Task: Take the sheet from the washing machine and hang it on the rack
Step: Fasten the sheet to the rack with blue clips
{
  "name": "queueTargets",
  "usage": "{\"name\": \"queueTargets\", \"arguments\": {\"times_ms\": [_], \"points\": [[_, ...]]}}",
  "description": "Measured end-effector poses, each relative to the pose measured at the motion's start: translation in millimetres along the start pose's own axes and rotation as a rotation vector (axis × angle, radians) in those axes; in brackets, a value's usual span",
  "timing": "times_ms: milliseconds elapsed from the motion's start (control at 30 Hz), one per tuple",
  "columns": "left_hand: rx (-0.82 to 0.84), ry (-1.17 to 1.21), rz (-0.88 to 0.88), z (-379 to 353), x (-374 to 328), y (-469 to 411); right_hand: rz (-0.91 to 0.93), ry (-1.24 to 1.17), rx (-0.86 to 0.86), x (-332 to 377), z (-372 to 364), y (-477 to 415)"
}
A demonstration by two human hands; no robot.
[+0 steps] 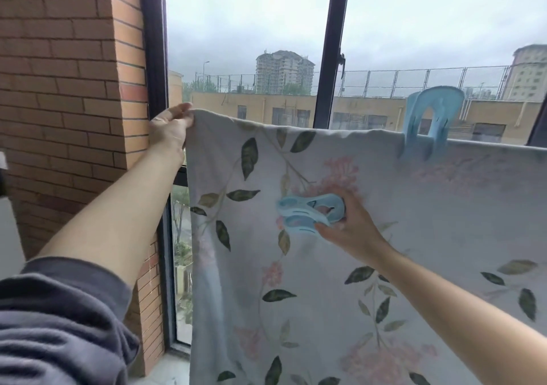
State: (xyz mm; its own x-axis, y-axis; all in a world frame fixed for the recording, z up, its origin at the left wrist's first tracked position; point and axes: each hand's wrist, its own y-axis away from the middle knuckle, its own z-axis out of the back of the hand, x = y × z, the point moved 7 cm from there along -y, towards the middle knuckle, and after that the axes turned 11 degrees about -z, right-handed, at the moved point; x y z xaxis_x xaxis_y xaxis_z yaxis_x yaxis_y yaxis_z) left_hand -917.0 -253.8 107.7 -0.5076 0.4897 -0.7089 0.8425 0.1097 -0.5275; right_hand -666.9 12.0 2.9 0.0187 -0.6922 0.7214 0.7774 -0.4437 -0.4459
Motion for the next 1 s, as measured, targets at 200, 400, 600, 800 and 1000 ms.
{"name": "queueTargets", "arguments": {"times_ms": [200, 400, 600, 800, 1000], "points": [[-0.002, -0.136, -0.163, 0.4, -9.5, -2.9, 0.011, 0.000, -0.052, 0.0, 14.3, -2.0], [-0.074, -0.149, -0.201, 4.5, -0.6, 12.9, 0.011, 0.016, -0.062, -3.3, 18.2, 3.6], [-0.056, -0.279, -0.141, 8.6, 14.4, 31.6, 0.023, -0.006, -0.078, -5.6, 25.1, 8.0], [0.319, -1.032, 0.033, -25.8, 40.0, 75.9, 0.147, 0.135, -0.108, -6.6, 46.5, 17.6], [0.337, -1.082, -0.184, -107.7, 8.2, 149.3, 0.176, 0.166, -0.220, -21.5, 138.9, 48.4]]}}
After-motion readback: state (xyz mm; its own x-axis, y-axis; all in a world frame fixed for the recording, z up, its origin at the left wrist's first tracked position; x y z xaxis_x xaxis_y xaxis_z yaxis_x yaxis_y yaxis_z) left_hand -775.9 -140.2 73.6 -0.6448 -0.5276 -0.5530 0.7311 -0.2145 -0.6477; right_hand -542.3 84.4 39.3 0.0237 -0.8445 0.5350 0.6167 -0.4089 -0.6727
